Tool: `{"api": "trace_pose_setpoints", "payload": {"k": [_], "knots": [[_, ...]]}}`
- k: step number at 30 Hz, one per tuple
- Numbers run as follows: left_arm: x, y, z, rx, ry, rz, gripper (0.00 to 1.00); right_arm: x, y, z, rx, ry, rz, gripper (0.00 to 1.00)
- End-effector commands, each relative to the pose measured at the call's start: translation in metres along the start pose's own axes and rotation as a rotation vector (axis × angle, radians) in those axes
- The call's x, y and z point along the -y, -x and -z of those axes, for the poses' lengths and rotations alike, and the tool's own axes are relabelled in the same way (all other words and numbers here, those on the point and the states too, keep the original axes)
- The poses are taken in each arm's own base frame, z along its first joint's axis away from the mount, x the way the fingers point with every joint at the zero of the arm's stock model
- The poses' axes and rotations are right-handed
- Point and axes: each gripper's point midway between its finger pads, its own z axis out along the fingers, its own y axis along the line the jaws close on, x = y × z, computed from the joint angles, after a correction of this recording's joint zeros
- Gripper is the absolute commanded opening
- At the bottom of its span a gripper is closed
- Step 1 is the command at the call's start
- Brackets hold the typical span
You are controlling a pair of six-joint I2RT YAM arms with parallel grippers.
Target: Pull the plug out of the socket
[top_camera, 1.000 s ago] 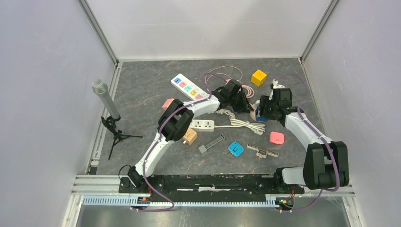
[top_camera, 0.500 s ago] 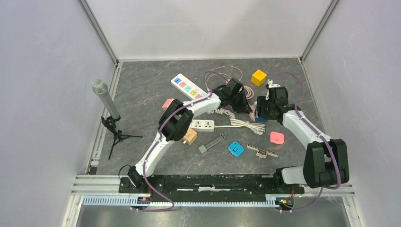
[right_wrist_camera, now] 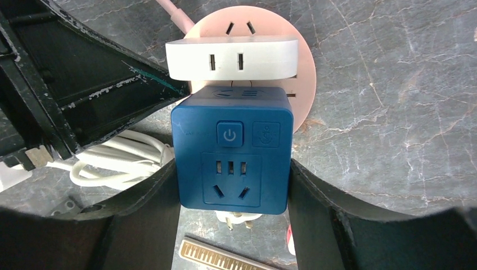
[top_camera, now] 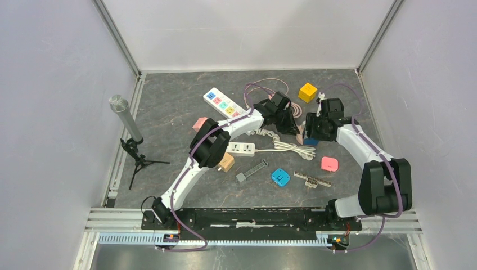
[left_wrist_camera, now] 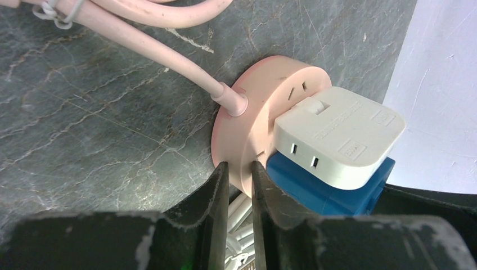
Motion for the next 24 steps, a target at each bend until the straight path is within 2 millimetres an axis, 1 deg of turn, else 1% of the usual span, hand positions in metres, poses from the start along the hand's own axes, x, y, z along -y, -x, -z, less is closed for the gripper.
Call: {"api": "trace_pose_setpoints", "payload": {"k": [1, 3, 6, 8, 11, 12, 14, 15, 16, 17, 18, 19, 20, 24], "knots": [[-0.074, -0.058, -0.027, -0.156, 0.215, -0.005, 0.26, -0.043, 0.043, 0.021, 0.081, 0.265, -0.033, 0.0], [-0.075, -0.059, -0.028, -0.16, 0.217, -0.002, 0.26, -0.049, 0.049, 0.025, 0.075, 0.301, -0.033, 0.0], [-0.074, -0.058, -0.028, -0.156, 0.216, 0.001, 0.25, -0.048, 0.046, 0.02, 0.071, 0.235, 0.005, 0.0], [-0.072, -0.057, -0.028, -0.153, 0.212, 0.001, 0.25, -0.041, 0.038, 0.014, 0.059, 0.152, 0.042, 0.02], [-0.071, -0.057, -0.028, -0.153, 0.211, 0.001, 0.25, -0.018, 0.026, 0.004, 0.036, 0.012, 0.075, 0.09], [-0.071, -0.057, -0.027, -0.152, 0.212, 0.0, 0.25, -0.009, 0.025, 0.003, 0.031, -0.039, 0.082, 0.17], [-0.073, -0.057, -0.027, -0.149, 0.216, 0.001, 0.26, 0.001, 0.026, 0.004, 0.029, -0.093, 0.093, 0.34], [-0.073, -0.057, -0.027, -0.149, 0.217, 0.0, 0.27, 0.003, 0.028, 0.005, 0.038, -0.104, 0.096, 0.46], [-0.072, -0.056, -0.027, -0.147, 0.217, 0.0, 0.28, 0.002, 0.031, 0.006, 0.054, -0.101, 0.097, 0.55], [-0.072, -0.056, -0.027, -0.147, 0.215, 0.0, 0.3, 0.001, 0.035, 0.007, 0.071, -0.094, 0.096, 0.63], [-0.072, -0.056, -0.028, -0.145, 0.215, 0.001, 0.32, -0.002, 0.039, 0.007, 0.09, -0.083, 0.095, 0.68], [-0.072, -0.056, -0.028, -0.144, 0.213, 0.0, 0.33, -0.004, 0.041, 0.007, 0.104, -0.072, 0.095, 0.72], [-0.071, -0.055, -0.028, -0.143, 0.211, 0.001, 0.35, -0.006, 0.044, 0.007, 0.113, -0.062, 0.094, 0.73], [-0.069, -0.054, -0.029, -0.138, 0.205, 0.001, 0.48, -0.005, 0.047, -0.002, 0.093, -0.074, 0.09, 0.75]]}}
